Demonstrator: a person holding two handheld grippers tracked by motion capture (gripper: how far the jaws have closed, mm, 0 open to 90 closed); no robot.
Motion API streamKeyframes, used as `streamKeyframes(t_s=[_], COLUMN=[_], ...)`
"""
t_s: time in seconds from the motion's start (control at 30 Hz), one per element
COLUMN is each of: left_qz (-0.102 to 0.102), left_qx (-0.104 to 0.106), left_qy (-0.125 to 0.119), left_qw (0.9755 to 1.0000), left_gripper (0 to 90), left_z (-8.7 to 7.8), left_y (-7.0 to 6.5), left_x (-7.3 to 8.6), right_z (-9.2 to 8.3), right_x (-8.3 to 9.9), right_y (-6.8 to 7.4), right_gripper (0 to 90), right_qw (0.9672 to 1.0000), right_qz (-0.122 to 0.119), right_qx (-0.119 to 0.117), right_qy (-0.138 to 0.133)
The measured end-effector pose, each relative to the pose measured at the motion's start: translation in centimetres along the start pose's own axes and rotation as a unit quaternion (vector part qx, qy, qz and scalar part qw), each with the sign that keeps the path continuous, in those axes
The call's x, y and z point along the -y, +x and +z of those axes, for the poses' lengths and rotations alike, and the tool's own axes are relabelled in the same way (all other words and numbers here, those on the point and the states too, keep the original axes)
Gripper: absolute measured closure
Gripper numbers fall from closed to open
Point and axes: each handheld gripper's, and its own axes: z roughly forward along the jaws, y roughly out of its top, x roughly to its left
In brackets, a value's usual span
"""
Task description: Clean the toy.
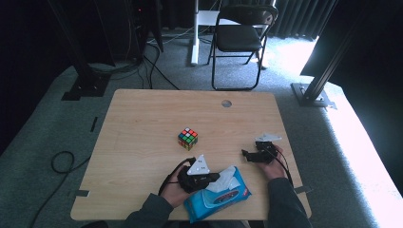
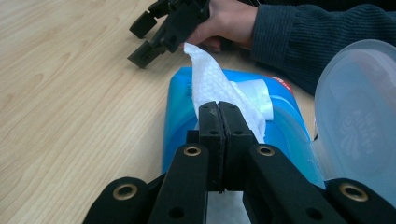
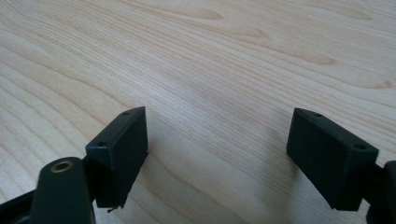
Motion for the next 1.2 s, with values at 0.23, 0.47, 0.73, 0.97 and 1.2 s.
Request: streamKeyframes(t_s=[0.23, 0.47, 0.73, 0.97, 1.2], left_qz=[-0.008, -0.012, -0.019, -0.028, -0.037], left_qx=[-0.008, -0.017, -0.028, -0.041, -0.049], left_qy=[-0.003, -0.010, -0.017, -0.025, -0.029], left_qw=[0.9999, 0.9997, 0.9993, 0.9985, 0.9977], left_gripper=[89.2, 89.2, 89.2, 89.3, 89.2], left_z=[-0.3, -1.0, -1.6, -2.3, -2.7], left_y=[0.5, 1.1, 1.7, 2.2, 2.9], left_x=[0.1, 0.0, 0.0, 0.0, 0.2], right_z=[0.0, 0.0, 0.0, 0.0, 0.0], right_x=[0.0, 0.0, 0.0, 0.0, 0.0], right_y=[0.0, 0.0, 0.0, 0.0, 0.0], right_gripper=[20.3, 20.3, 20.3, 20.3, 20.3], right_qw=[1.0000, 1.0000, 1.0000, 1.0000, 1.0000], right_qz=[0.000, 0.000, 0.000, 0.000, 0.000], right_qx=[0.000, 0.000, 0.000, 0.000, 0.000], right_qy=[0.000, 0.000, 0.000, 0.000, 0.000])
